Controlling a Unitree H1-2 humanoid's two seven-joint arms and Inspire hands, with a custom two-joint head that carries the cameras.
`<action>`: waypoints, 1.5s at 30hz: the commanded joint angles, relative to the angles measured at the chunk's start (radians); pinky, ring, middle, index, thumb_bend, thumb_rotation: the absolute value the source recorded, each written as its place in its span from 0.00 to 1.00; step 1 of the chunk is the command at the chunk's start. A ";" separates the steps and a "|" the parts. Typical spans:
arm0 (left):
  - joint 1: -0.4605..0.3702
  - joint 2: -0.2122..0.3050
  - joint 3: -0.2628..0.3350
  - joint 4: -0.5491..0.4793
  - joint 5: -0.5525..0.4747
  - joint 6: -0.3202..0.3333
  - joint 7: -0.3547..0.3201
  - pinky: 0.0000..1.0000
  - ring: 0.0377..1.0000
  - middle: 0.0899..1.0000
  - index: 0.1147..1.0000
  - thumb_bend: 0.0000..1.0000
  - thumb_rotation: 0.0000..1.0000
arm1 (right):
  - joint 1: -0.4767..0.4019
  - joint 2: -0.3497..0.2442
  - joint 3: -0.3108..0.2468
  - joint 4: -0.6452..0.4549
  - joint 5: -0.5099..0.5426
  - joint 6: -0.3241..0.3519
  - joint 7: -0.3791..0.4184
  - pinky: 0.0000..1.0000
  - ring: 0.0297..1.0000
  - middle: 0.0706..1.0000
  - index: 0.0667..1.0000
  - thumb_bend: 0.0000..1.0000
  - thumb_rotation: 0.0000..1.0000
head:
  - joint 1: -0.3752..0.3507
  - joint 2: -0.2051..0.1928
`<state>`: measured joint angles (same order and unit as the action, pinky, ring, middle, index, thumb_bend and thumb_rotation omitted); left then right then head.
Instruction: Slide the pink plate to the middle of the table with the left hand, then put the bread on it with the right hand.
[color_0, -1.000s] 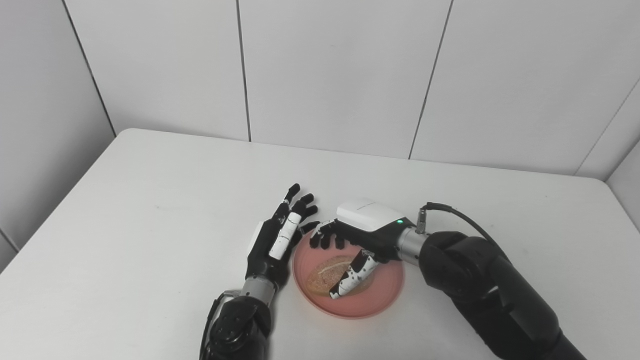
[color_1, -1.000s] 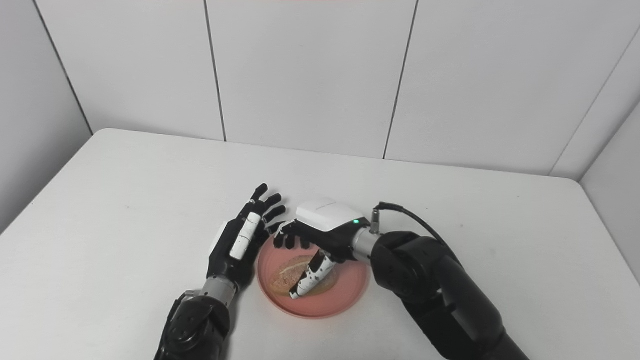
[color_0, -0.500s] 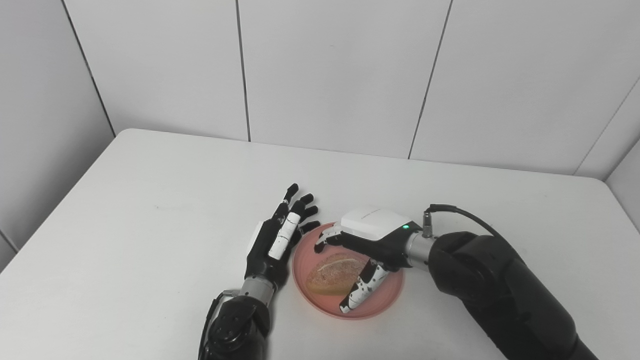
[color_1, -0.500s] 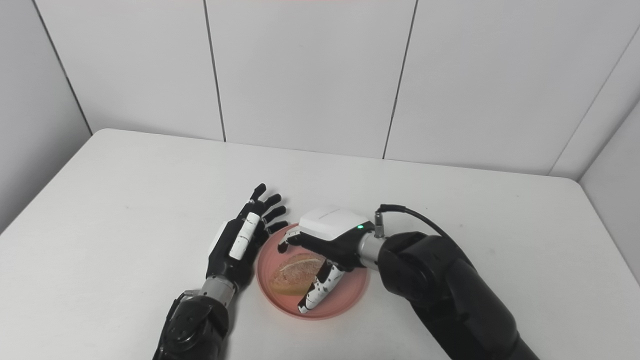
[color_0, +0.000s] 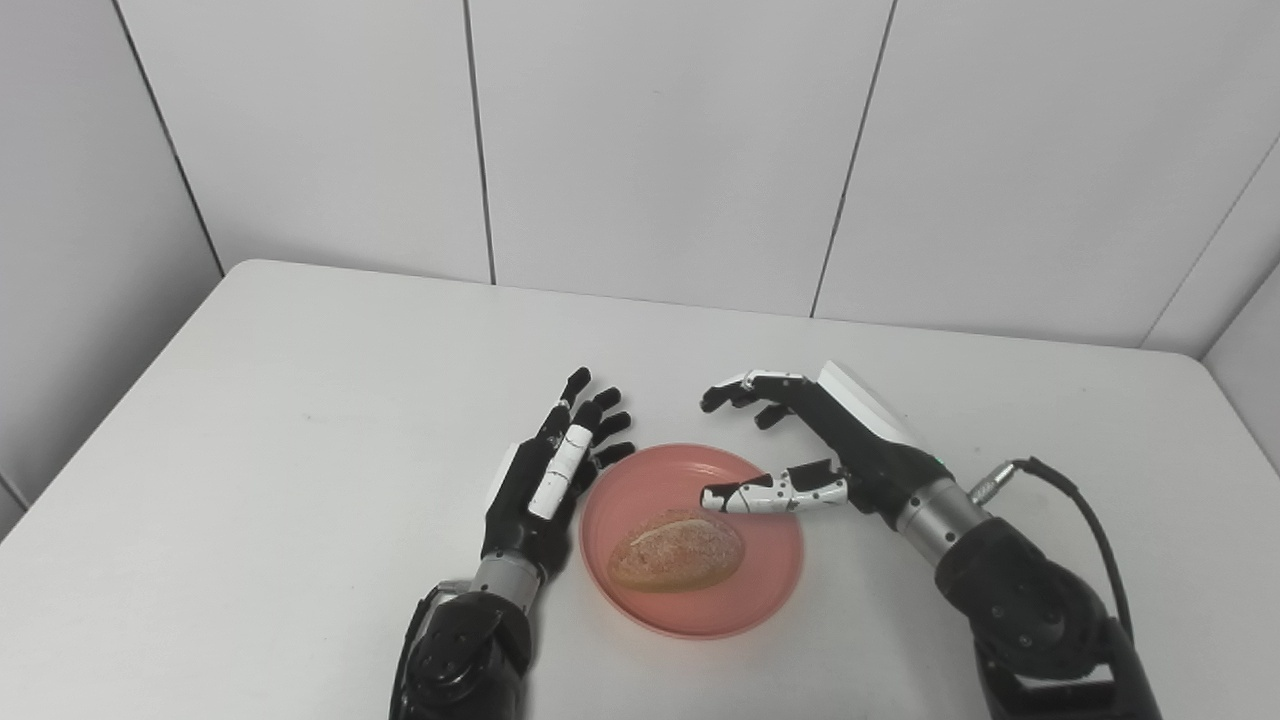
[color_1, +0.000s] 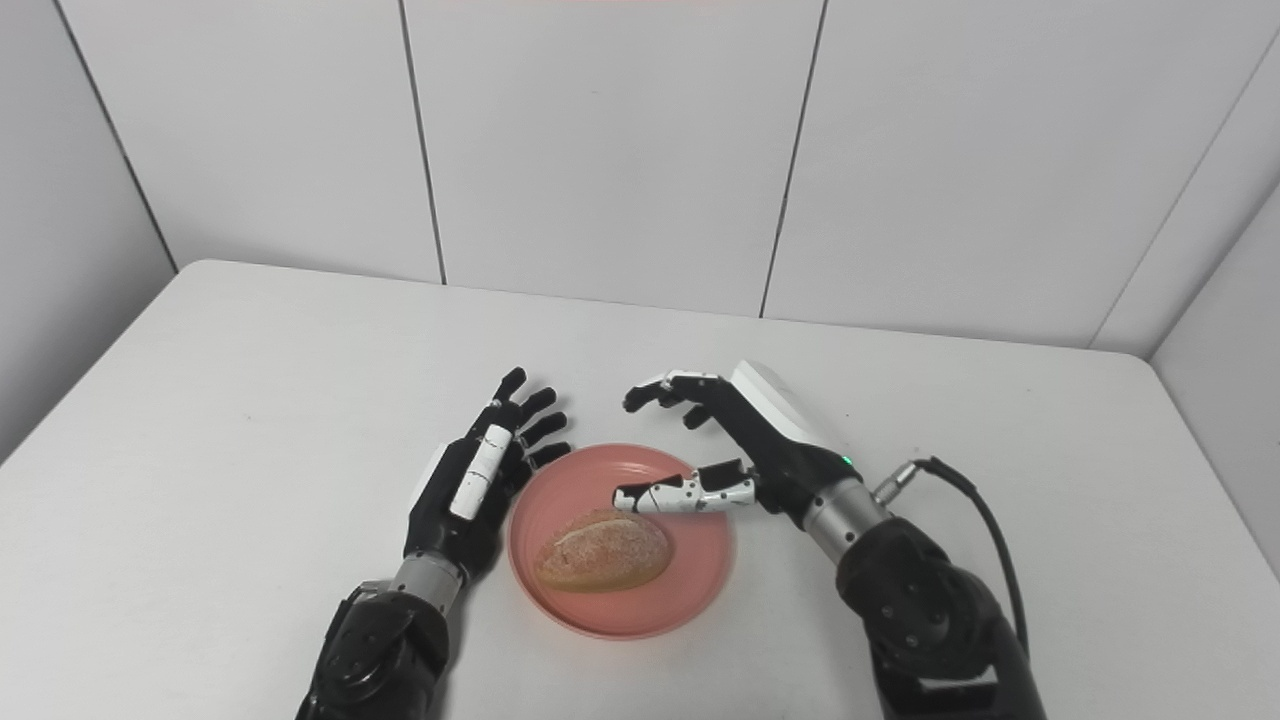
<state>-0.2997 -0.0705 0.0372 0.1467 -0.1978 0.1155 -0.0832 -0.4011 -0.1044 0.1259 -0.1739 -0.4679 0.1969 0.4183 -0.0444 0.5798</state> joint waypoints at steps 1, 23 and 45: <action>-0.006 0.000 0.005 0.000 -0.005 0.015 0.006 0.76 0.84 0.88 0.94 0.93 0.71 | 0.003 0.053 -0.034 -0.001 0.068 -0.041 -0.098 0.75 0.80 0.77 0.68 0.77 0.65 | 0.000 0.001; 0.106 0.018 -0.055 -0.112 0.122 -0.159 0.017 1.00 1.00 1.00 1.00 0.84 0.76 | 0.217 0.422 -0.131 0.395 0.389 -0.464 -0.685 0.98 0.94 0.95 0.95 0.69 1.00 | -0.228 0.027; 0.147 -0.006 -0.127 -0.120 0.237 -0.269 0.081 1.00 1.00 1.00 1.00 0.73 0.82 | 0.230 0.358 -0.016 0.375 0.434 -0.357 -0.725 0.99 0.95 0.94 0.92 0.71 1.00 | -0.179 0.044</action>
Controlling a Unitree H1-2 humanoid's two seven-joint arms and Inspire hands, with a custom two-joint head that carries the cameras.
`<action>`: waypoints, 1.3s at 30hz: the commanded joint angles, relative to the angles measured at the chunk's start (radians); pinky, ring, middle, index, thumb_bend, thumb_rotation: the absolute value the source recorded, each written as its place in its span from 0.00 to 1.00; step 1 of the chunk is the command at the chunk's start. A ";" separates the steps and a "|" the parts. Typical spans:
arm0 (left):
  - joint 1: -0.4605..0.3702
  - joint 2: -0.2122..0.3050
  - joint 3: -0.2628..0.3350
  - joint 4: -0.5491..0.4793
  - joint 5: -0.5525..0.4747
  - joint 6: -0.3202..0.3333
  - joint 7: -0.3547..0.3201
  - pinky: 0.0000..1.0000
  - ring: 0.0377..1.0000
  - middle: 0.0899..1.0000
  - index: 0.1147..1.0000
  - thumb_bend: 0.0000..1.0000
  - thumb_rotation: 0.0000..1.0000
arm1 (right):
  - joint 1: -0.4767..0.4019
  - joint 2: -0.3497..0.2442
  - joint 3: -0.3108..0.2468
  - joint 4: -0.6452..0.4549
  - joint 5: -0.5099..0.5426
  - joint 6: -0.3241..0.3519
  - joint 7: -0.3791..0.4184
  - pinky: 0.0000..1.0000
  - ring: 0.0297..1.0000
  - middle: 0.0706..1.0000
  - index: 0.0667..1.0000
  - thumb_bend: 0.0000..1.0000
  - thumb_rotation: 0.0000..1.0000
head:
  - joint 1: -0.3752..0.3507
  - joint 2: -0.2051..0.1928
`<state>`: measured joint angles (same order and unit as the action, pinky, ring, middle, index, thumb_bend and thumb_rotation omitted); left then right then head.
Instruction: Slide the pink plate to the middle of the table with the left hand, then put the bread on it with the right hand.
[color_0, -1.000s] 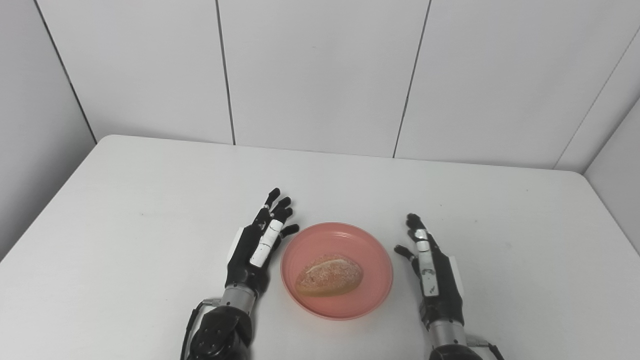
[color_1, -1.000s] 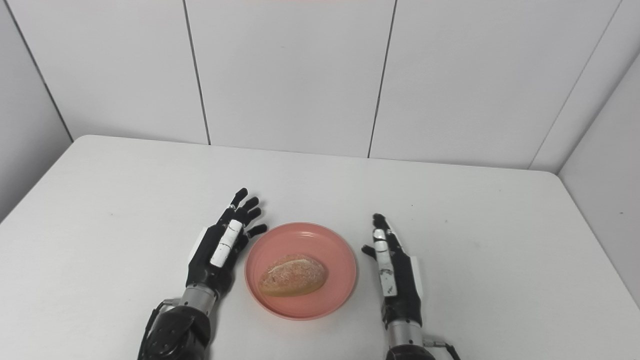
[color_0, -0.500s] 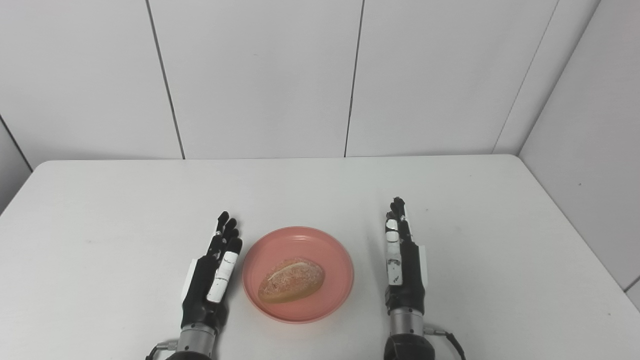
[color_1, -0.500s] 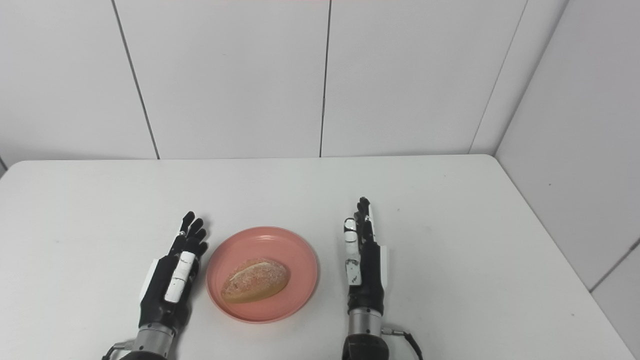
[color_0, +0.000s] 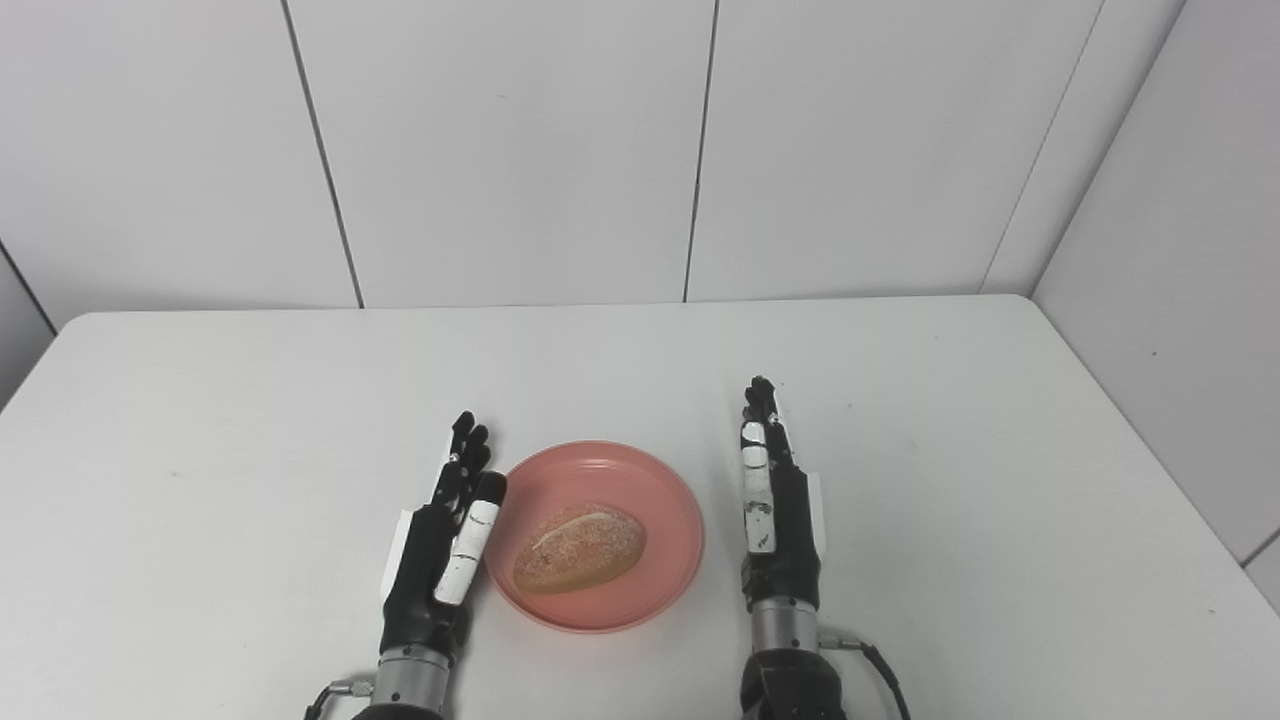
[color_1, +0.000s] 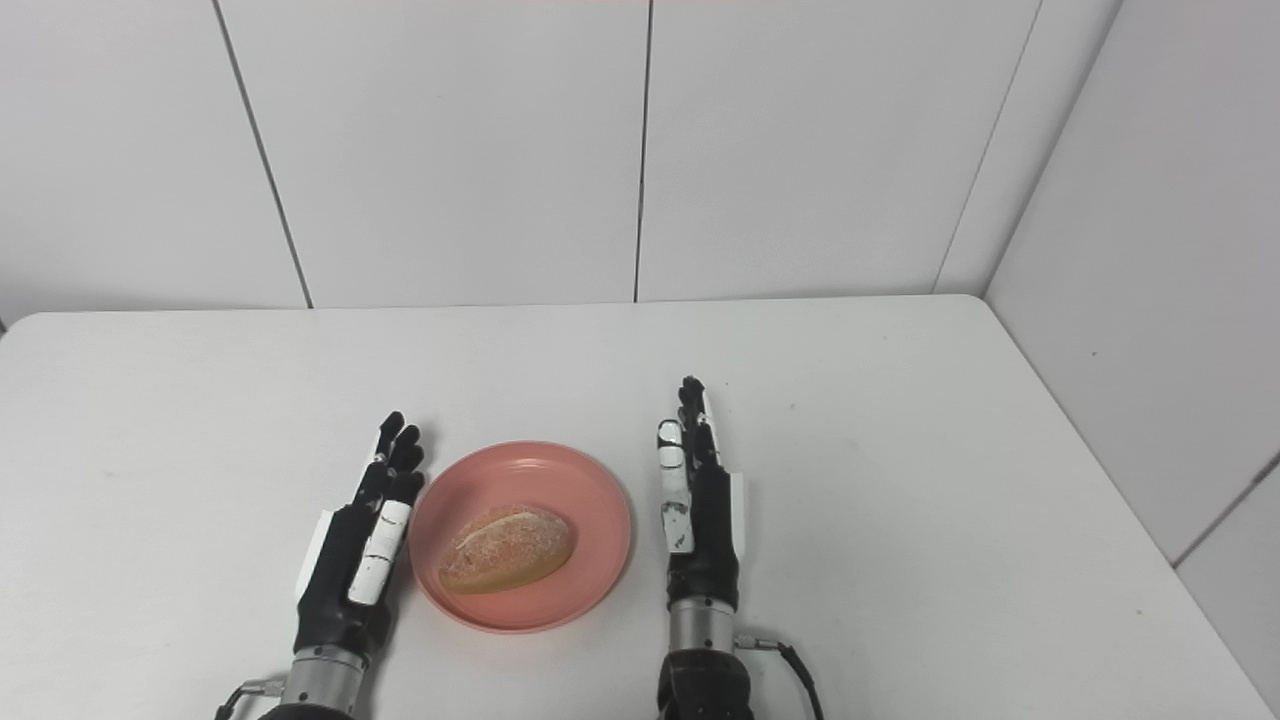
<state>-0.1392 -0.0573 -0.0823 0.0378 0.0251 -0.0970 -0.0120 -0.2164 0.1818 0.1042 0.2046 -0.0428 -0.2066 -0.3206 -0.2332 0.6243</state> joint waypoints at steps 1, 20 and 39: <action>-0.014 -0.020 -0.009 -0.006 0.023 -0.072 0.016 1.00 1.00 1.00 1.00 0.72 0.82 | 0.047 0.073 0.004 -0.017 0.016 0.074 0.016 0.99 0.94 0.93 0.92 0.72 1.00 | 0.009 -0.001; -0.033 -0.070 -0.018 0.056 0.185 -0.145 0.130 1.00 1.00 1.00 1.00 0.73 0.91 | 0.074 0.021 -0.025 -0.124 0.077 0.276 0.108 1.00 0.96 0.94 0.88 0.70 1.00 | 0.138 -0.002; -0.036 -0.102 -0.005 0.076 0.180 -0.110 0.148 1.00 1.00 1.00 1.00 0.82 1.00 | 0.096 -0.004 -0.060 -0.094 0.090 0.170 0.178 0.97 0.93 0.93 0.90 0.74 1.00 | 0.219 -0.066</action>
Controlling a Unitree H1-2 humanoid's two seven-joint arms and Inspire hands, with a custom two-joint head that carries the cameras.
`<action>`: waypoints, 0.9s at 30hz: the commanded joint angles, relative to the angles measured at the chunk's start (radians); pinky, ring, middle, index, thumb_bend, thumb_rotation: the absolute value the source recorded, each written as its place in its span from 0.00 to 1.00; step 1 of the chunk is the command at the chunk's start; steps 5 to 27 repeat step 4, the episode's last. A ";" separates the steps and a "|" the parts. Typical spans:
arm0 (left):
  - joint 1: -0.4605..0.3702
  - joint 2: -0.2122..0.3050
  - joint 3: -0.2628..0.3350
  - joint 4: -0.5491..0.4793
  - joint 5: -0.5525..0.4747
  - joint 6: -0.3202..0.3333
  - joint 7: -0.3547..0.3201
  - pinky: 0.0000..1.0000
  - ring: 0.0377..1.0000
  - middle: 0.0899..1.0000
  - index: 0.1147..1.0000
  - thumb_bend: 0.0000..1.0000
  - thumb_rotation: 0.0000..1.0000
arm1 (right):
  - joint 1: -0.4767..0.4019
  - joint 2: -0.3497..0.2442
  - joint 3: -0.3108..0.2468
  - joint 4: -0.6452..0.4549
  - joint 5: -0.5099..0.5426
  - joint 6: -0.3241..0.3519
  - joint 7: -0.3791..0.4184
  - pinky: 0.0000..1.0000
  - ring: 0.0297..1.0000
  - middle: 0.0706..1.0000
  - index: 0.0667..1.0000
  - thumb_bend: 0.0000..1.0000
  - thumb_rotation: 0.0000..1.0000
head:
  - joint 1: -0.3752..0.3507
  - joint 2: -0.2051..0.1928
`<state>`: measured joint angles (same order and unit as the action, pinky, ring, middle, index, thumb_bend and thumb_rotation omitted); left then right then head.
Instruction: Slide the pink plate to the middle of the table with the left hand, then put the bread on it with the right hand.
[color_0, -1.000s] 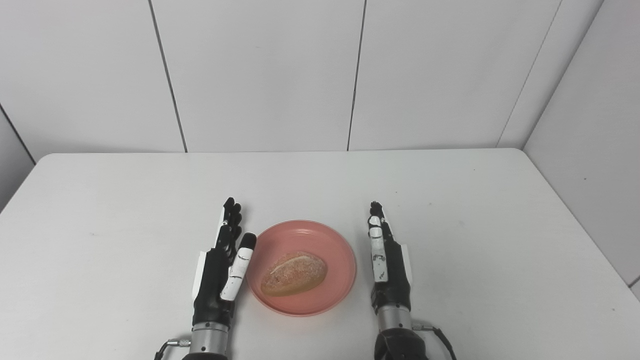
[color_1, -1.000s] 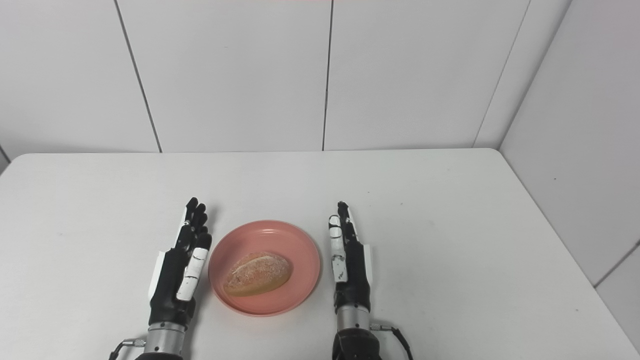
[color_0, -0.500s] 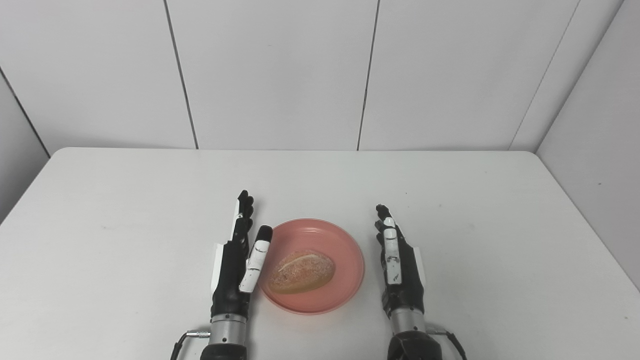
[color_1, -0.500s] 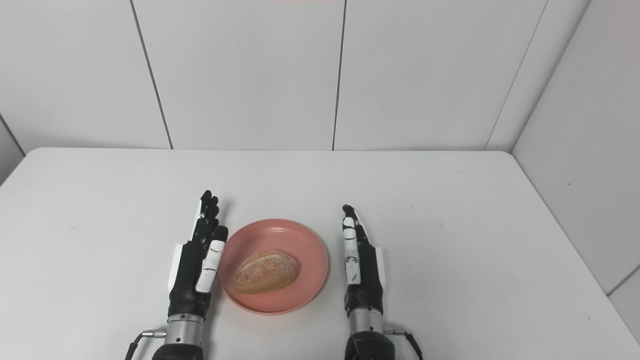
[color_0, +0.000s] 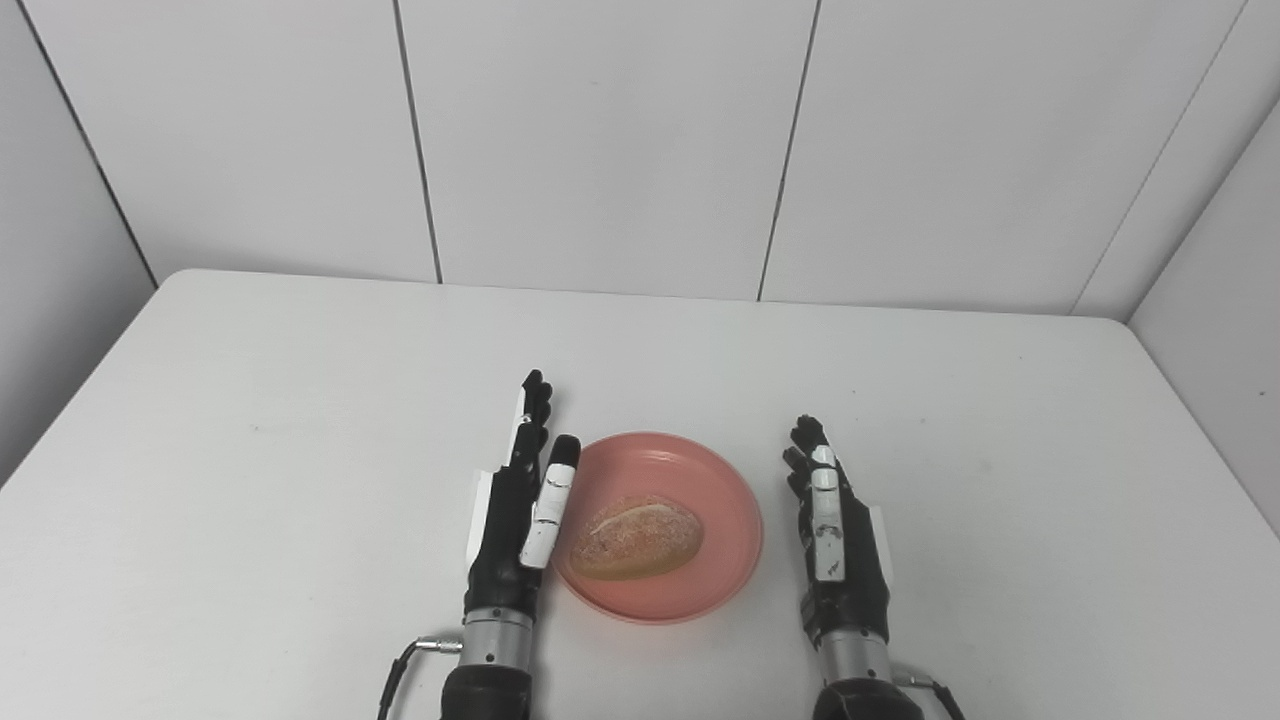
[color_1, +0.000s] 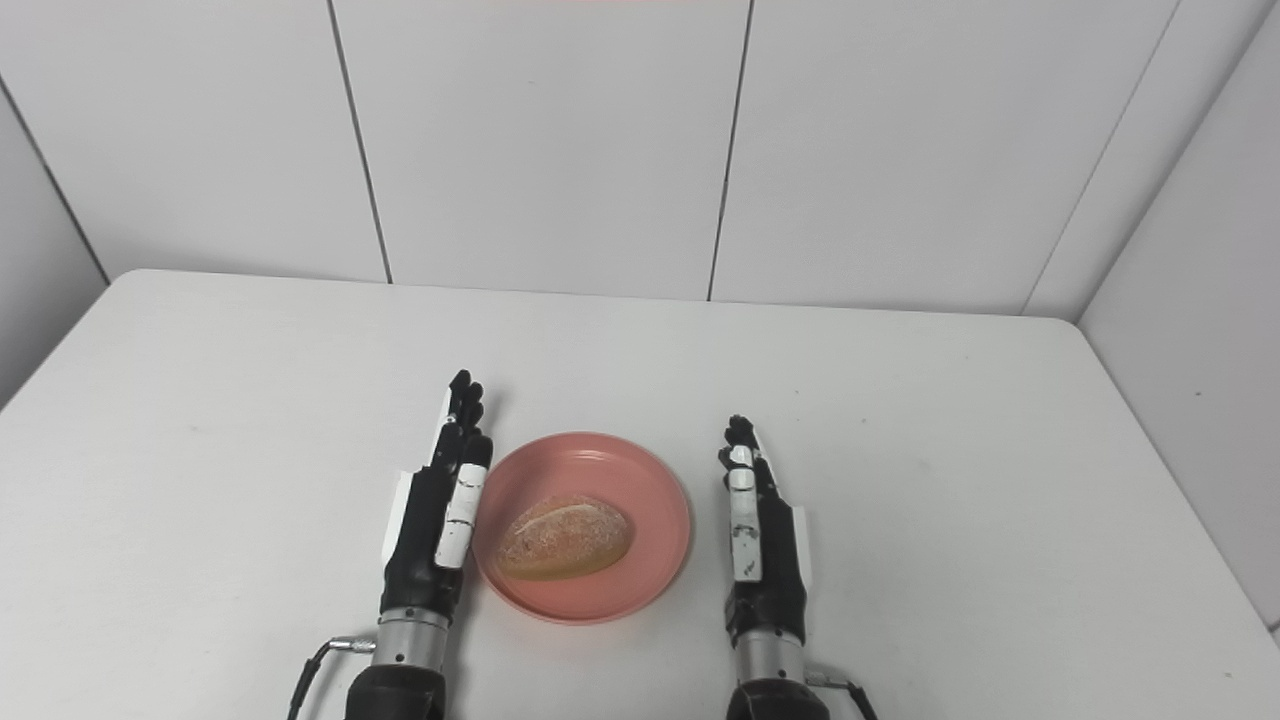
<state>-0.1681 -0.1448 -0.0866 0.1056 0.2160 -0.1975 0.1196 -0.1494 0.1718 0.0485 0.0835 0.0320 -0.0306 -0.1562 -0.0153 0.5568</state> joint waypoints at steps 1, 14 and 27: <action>-0.005 -0.014 0.002 0.011 -0.016 -0.007 0.014 1.00 1.00 1.00 1.00 0.82 1.00 | 0.029 0.007 -0.006 0.037 0.017 -0.021 0.018 0.98 0.93 0.93 0.90 0.74 1.00 | 0.001 -0.011; 0.002 -0.016 0.011 0.004 -0.034 0.020 0.007 1.00 1.00 1.00 1.00 0.83 1.00 | 0.034 0.011 -0.007 0.048 0.015 -0.043 0.025 0.97 0.92 0.93 0.90 0.75 1.00 | -0.005 -0.001; 0.002 -0.016 0.011 0.004 -0.034 0.020 0.007 1.00 1.00 1.00 1.00 0.83 1.00 | 0.034 0.011 -0.007 0.048 0.015 -0.043 0.025 0.97 0.92 0.93 0.90 0.75 1.00 | -0.005 -0.001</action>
